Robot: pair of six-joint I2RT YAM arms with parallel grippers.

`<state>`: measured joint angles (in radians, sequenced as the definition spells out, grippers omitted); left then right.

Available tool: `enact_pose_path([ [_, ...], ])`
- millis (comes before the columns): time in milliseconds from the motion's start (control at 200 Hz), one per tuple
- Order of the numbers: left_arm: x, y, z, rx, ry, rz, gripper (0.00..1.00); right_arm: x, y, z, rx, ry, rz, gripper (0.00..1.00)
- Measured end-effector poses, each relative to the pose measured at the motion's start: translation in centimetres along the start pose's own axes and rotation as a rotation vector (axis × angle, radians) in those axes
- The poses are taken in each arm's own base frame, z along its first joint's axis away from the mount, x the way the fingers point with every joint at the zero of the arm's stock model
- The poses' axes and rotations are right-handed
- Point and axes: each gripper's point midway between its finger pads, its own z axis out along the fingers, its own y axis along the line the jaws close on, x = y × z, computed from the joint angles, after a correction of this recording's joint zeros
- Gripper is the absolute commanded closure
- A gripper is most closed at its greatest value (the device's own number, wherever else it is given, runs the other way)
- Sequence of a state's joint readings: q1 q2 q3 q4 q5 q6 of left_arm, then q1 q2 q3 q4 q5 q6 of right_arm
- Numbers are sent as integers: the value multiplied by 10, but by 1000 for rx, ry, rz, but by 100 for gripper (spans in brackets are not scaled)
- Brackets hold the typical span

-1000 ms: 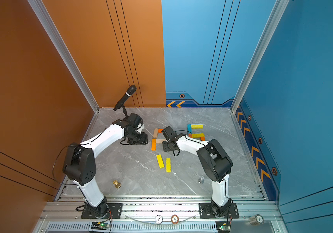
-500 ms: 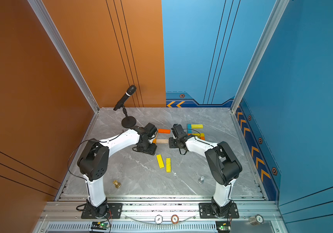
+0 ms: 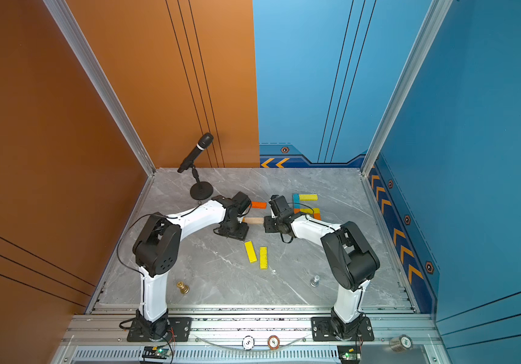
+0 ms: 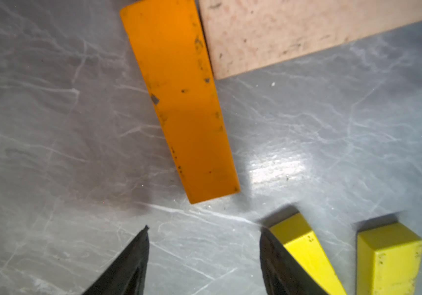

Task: Assemble the number 6 with building blocks
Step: Adjust the building block at the center of the board.

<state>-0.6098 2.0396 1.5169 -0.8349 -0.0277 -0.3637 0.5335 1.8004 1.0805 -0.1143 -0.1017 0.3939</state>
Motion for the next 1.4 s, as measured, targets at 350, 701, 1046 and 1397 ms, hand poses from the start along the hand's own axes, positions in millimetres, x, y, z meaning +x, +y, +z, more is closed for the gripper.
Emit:
enact_pose_path([
  [350, -9, 1, 6, -2, 3, -12, 32, -1, -1, 0, 0, -4, 2, 49],
  [701, -12, 11, 13, -11, 16, -36, 36, -1, -1, 0, 0, -4, 3, 50],
  [1046, -13, 15, 14, -12, 17, -44, 40, -1, -1, 0, -3, -2, 4, 50],
  [1397, -13, 18, 14, -14, 19, -49, 45, -2, 0, 0, -7, -2, 7, 51],
])
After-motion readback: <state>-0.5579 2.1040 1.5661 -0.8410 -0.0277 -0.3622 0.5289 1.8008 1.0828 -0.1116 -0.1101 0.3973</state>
